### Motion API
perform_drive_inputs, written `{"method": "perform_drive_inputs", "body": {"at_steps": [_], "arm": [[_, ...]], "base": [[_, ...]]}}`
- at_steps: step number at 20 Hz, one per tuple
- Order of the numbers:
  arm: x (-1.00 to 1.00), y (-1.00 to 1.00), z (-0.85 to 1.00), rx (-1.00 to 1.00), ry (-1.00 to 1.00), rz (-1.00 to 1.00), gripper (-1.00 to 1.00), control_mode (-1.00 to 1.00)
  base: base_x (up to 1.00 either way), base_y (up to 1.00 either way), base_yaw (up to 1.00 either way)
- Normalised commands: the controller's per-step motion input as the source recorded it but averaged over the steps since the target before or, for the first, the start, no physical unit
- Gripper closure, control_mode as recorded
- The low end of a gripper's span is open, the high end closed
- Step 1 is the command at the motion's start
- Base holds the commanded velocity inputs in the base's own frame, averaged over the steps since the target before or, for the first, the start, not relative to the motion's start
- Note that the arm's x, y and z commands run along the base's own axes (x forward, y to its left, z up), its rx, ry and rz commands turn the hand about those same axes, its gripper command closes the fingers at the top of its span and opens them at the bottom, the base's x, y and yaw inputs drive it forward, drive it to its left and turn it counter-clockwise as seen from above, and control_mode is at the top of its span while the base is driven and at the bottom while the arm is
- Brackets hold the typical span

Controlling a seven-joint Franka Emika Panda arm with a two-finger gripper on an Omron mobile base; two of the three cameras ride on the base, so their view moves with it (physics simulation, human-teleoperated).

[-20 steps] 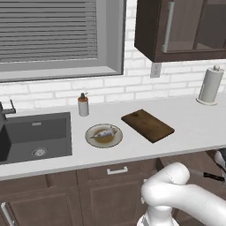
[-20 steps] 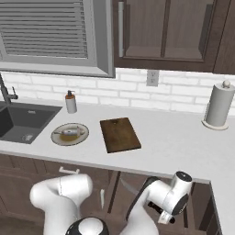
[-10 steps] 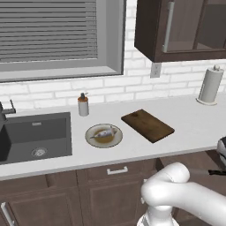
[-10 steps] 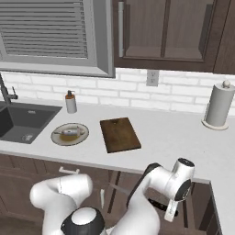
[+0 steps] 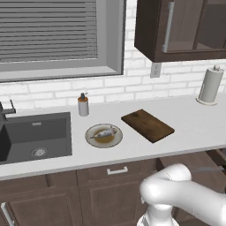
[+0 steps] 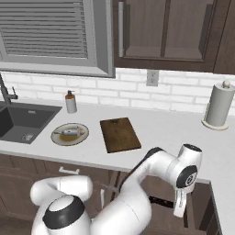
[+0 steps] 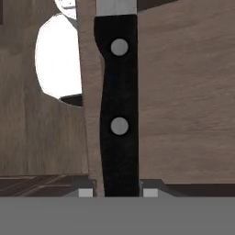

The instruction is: Pick up the knife from the drawer and place it on the cutting board. Then place the meat from the plate to the cutting board.

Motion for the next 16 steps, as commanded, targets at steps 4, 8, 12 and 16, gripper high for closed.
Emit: {"method": "perform_drive_inputs", "body": {"at_steps": [4,8,12,16], "arm": [[-0.28,0.26,1.0,0.0,0.0,0.0,1.0,-1.0],[-0.05,0.39,0.99,0.0,-0.03,0.0,1.0,-1.0],[0.01,0.38,0.84,0.0,-0.08,0.0,1.0,-1.0],[0.25,0.34,0.59,0.0,-0.1,0.0,1.0,-1.0]], "base": [[0.0,0.0,0.0],[0.0,0.0,0.0],[0.0,0.0,0.0],[0.0,0.0,0.0]]}}
